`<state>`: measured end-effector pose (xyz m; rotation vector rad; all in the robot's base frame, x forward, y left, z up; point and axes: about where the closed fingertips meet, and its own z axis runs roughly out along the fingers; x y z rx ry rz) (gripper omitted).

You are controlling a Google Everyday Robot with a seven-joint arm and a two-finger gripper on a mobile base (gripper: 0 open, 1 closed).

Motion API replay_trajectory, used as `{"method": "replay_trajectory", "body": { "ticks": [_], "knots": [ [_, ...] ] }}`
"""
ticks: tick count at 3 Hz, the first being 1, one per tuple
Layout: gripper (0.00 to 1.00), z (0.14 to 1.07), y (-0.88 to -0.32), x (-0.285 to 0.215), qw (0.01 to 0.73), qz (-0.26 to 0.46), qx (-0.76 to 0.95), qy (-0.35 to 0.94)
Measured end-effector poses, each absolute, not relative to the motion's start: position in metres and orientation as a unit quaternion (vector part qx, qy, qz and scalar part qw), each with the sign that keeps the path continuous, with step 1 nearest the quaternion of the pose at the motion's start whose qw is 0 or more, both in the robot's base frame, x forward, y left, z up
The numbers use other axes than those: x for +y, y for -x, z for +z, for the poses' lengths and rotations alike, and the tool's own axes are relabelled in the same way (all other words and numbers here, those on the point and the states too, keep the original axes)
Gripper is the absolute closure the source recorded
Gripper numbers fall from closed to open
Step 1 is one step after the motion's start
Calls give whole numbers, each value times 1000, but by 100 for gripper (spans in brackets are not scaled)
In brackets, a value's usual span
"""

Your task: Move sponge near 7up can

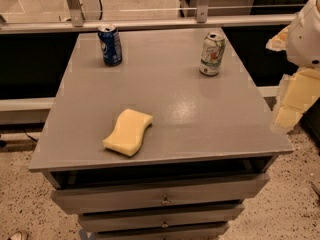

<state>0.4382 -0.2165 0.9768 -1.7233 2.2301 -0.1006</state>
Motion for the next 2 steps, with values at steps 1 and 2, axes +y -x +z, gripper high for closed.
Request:
{"method": "replay_trajectory", "body": {
  "ticks": [1,2],
  "knots": [
    [0,975,-440,-212,164,-31,777,606],
    [0,969,-445,-200,173,-16,768,616]
  ]
}}
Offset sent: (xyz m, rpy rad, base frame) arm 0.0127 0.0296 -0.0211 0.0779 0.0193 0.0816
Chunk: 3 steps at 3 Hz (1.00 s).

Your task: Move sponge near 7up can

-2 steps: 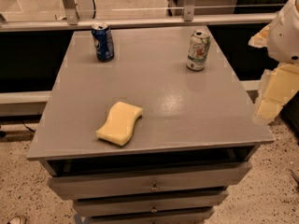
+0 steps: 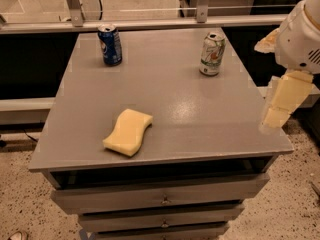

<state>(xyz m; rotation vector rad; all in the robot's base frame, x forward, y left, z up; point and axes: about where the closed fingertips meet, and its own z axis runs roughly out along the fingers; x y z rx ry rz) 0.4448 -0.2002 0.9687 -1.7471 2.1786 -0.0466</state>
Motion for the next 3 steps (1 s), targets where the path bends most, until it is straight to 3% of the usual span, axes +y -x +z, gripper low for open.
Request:
{"method": "replay_trajectory", "body": {
  "ticks": [3],
  "knots": [
    [0,890,-486,-53,237,141,720,637]
  ]
}}
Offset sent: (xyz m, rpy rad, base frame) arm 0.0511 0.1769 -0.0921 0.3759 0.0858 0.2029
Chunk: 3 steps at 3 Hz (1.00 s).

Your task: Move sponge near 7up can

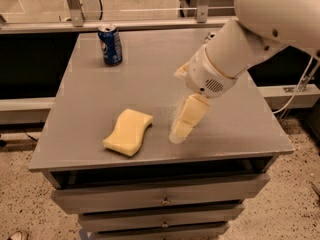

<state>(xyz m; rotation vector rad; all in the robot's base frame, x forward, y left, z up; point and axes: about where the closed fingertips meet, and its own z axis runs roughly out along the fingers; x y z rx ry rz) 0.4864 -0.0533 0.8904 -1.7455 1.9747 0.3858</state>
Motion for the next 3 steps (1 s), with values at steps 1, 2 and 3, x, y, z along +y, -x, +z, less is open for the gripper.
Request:
{"method": "replay_trajectory", "body": {
  "ticks": [1,2,3],
  "knots": [
    [0,873,-487,-24,246,181,721,623],
    [0,859,-482,-2,251,206,725,607],
    [0,845,-476,18,255,218,730,596]
  ]
}}
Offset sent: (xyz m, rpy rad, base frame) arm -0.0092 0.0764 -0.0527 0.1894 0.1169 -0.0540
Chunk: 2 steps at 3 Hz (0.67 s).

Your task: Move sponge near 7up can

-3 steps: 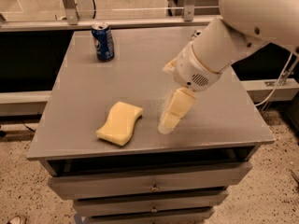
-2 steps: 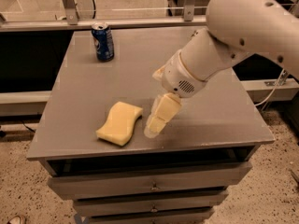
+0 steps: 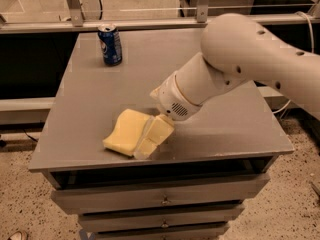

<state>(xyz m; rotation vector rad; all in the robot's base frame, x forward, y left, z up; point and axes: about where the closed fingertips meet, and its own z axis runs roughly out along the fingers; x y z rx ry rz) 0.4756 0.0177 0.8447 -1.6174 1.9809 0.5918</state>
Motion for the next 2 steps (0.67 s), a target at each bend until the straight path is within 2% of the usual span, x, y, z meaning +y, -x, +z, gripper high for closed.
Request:
{"method": "replay_trajectory", "body": {
  "ticks": [1,2],
  "knots": [
    [0,833,-471,32,261,217,738,584],
    [16,829,-468,43,263,215,745,574]
  ]
}}
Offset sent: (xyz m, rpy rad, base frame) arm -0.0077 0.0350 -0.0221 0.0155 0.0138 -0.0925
